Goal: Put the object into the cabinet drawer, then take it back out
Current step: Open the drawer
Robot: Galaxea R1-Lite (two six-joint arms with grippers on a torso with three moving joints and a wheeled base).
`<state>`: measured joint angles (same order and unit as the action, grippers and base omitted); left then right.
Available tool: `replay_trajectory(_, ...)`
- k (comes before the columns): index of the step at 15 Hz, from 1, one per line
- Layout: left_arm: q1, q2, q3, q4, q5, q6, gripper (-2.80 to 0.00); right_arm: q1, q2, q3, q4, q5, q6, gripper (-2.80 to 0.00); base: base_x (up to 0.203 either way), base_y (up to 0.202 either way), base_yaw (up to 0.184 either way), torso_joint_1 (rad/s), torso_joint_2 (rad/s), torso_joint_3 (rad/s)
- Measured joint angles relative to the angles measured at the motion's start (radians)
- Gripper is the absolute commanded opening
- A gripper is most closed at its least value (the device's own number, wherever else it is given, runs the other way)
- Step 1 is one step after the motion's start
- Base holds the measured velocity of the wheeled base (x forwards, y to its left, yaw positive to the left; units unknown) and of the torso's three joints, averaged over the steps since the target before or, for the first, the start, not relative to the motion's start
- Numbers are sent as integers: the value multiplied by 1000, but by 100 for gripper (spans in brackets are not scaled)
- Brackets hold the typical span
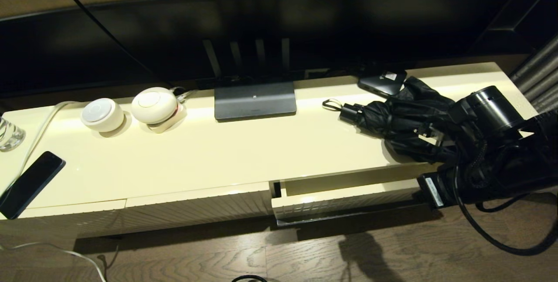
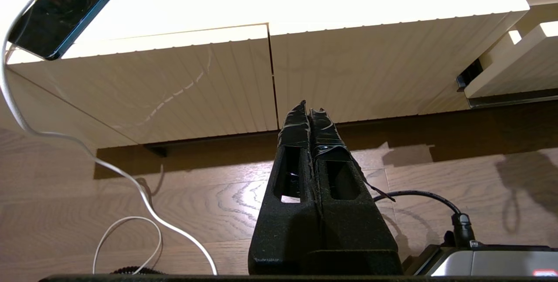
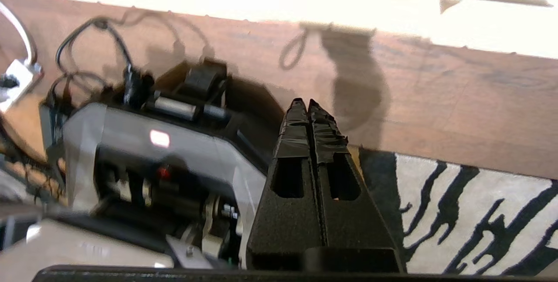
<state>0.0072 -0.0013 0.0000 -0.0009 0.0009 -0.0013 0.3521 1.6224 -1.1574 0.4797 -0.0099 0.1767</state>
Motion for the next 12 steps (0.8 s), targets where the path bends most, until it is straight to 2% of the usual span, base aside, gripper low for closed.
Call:
replay_trajectory(3,0,0,0,0,0,0,-280,0,40,-8,-27,-34,54,-280,0,0,0,0,0,0)
replay_trajectory(12,0,0,0,0,0,0,-280,-7,85,-34,-68,-39,55,-280,0,0,0,0,0,0)
